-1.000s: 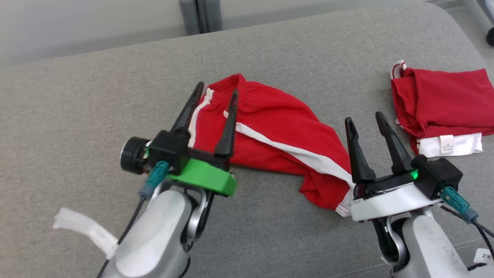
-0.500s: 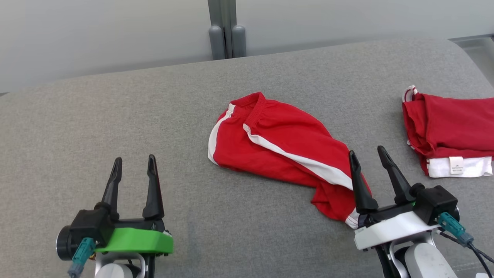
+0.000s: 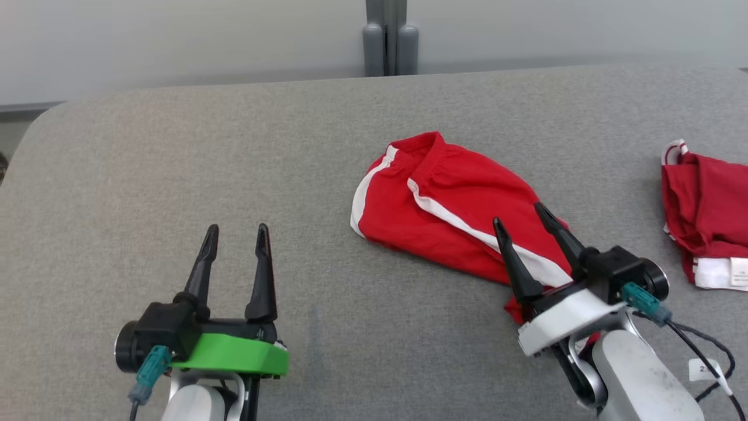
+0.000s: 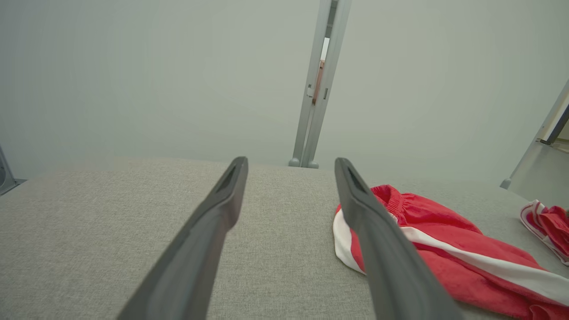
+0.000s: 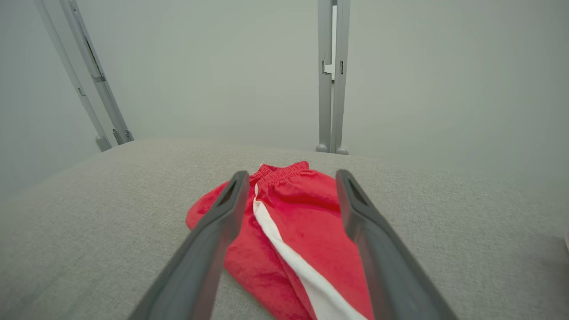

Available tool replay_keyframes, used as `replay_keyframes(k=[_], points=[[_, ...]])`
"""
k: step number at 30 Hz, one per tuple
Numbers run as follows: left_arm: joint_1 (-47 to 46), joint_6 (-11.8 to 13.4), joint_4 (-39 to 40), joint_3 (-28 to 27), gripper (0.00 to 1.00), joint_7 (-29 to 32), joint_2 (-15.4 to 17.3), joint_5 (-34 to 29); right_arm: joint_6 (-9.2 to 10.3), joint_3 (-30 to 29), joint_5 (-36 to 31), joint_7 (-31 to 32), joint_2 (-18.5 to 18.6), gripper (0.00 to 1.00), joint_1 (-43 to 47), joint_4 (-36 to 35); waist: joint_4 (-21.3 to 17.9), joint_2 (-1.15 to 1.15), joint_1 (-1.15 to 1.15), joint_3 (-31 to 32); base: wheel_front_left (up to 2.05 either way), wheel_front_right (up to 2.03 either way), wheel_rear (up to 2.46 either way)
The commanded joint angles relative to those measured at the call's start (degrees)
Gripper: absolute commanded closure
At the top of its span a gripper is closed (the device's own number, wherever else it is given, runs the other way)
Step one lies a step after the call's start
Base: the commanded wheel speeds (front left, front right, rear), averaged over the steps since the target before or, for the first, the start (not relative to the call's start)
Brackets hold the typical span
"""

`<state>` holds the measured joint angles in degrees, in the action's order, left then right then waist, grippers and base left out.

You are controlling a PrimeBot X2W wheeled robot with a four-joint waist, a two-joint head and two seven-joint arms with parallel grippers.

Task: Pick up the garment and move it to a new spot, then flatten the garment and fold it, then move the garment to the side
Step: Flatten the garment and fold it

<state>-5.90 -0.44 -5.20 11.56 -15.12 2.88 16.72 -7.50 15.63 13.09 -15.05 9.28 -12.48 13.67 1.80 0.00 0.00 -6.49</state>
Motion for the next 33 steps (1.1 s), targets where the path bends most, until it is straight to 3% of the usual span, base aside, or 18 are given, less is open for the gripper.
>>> replay_keyframes(k=[1, 7, 15, 27, 29, 33], points=[[-1.1, 0.39, -0.17, 0.58, 0.0, 0.0, 0.07, 0.38, 0.02, 1.45, 0.53, -0.15, 0.82, 0.0, -2.17, 1.74, 3.3, 0.0, 0.0, -2.76, 0.0, 0.0, 0.0], [-2.19, 1.39, -1.39, 4.06, 0.0, 0.0, 0.07, 1.99, 0.02, 7.23, 4.39, 2.11, 3.65, 0.0, -12.34, 12.56, 8.61, 0.0, 0.0, -5.83, 0.0, 0.0, 0.0], [-3.16, 2.41, -1.96, 4.99, 0.0, 0.0, 0.07, 4.91, 0.02, 9.4, 8.82, 4.27, 5.0, 0.0, -21.31, 24.56, 14.26, 0.0, 0.0, -8.01, 0.0, 0.0, 0.0], [-4.55, 2.86, -1.77, 3.06, 0.0, 0.0, 0.05, 8.14, 0.02, 8.77, 9.2, 4.39, 5.12, 0.0, -27.9, 37.53, 16.56, 0.0, 0.0, -9.14, 0.0, 0.0, 0.0], [-4.66, 2.83, -1.85, 3.39, 0.0, 0.0, 0.05, 8.41, 0.02, 8.32, 9.41, 3.67, 4.94, 1.0, -28.6, 38.87, 16.49, 0.0, 0.0, -9.19, 0.0, 0.0, 0.0], [-3.85, 3.03, -2.61, 3.78, 0.0, 0.0, 0.06, 8.46, 0.02, 7.27, 11.63, 1.06, 4.34, 1.0, -29.83, 39.91, 15.03, 0.0, 0.0, -8.02, 0.0, 0.0, 0.0]])
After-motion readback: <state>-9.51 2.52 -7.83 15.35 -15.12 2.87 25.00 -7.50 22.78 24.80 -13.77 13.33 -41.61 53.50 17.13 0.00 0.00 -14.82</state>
